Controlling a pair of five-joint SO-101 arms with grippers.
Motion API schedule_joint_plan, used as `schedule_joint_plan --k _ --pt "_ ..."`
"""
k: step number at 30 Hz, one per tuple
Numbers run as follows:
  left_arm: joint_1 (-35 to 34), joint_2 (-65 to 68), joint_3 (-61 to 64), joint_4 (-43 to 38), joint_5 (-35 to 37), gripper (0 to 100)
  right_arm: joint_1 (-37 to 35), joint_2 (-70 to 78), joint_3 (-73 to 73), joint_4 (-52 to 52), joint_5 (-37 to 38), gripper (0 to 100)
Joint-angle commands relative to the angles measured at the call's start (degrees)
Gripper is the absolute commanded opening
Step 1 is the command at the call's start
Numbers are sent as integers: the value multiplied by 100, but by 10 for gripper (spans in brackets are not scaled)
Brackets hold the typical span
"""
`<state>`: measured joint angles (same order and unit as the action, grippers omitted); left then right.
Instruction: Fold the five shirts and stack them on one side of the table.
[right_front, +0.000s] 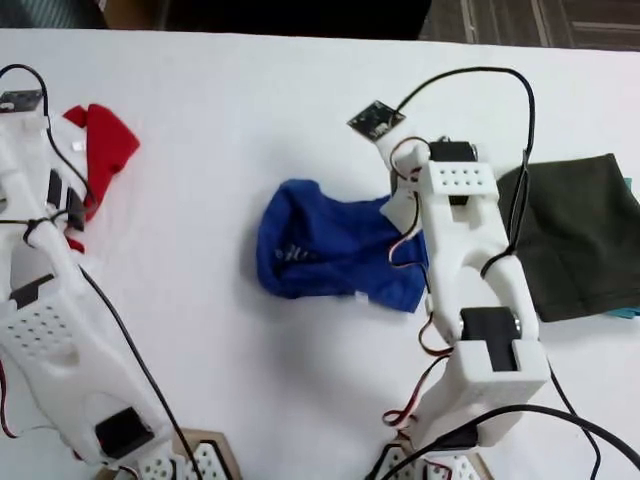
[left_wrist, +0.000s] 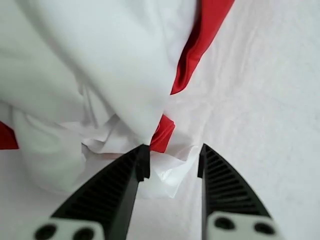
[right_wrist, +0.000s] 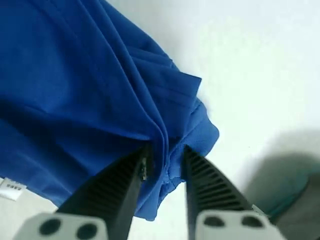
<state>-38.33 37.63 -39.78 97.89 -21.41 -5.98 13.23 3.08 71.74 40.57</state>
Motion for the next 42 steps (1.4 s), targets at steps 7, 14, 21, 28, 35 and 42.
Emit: schedule_joint_plan --k 7,14,21,28,35,42 --pt "62 -413 -22 -35 -26 184 -4 110 -229 -66 0 80" --pt "62 -413 -22 -26 -35 184 4 435 -246 -75 9 84" --pt "62 -413 -22 -18 -35 184 13 435 -677 66 -9 26" --pt "62 -413 -22 -26 -35 184 48 444 -1011 207 -9 22" --pt "62 -404 -22 -35 -35 184 -330 462 -1020 295 -9 28" --pt "26 -404 -22 -44 -44 184 -1385 646 -1952 259 -492 145"
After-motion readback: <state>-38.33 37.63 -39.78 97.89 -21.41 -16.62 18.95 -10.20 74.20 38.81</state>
